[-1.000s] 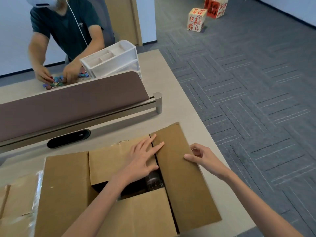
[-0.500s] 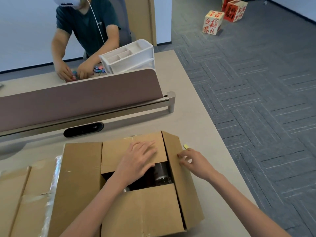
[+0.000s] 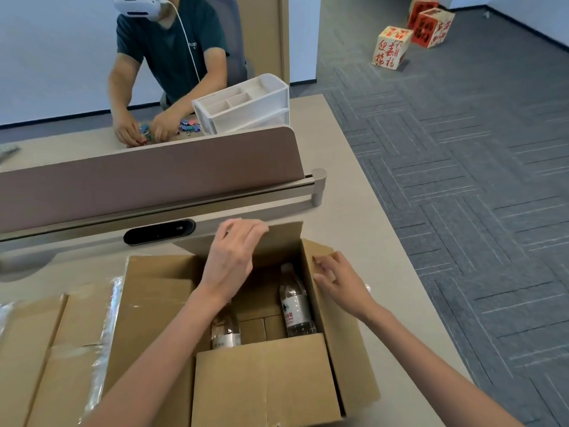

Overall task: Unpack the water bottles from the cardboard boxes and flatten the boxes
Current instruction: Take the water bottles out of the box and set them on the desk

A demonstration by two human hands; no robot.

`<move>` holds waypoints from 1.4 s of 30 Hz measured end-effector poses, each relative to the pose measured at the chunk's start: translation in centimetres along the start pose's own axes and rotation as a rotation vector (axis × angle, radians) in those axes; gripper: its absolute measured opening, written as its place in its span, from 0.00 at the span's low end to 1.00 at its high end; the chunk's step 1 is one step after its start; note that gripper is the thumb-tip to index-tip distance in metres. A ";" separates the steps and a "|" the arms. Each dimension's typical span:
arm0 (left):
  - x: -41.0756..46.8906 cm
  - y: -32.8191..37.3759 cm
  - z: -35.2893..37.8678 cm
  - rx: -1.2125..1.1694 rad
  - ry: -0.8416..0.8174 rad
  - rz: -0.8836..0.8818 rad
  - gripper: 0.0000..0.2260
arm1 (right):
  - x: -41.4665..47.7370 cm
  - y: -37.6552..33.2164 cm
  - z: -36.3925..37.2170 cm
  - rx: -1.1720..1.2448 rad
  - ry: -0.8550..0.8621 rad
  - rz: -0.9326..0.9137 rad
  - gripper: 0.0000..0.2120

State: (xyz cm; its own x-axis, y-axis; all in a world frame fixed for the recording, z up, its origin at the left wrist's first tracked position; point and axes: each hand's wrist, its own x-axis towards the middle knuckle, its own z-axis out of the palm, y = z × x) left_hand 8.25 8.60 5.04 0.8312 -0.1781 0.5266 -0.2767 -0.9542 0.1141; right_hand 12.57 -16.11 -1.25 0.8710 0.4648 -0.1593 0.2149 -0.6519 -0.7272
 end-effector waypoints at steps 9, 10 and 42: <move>-0.7 -5.3 1.7 0.305 -0.297 -0.188 0.32 | 3.8 -2.4 1.1 -0.481 0.011 -0.193 0.36; -1.1 -5.9 2.0 0.300 -0.332 -0.215 0.33 | 4.1 -2.3 1.1 -0.485 0.011 -0.187 0.37; -4.6 -7.0 5.1 0.108 -0.475 -0.521 0.10 | 10.1 -3.5 3.6 -0.564 0.081 -0.244 0.10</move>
State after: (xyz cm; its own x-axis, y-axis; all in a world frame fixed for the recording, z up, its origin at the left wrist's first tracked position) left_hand 8.83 14.90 -2.54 0.9693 0.2460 -0.0008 0.2432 -0.9578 0.1536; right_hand 19.07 -6.97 -2.72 0.7933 0.6078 0.0346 0.5933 -0.7591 -0.2679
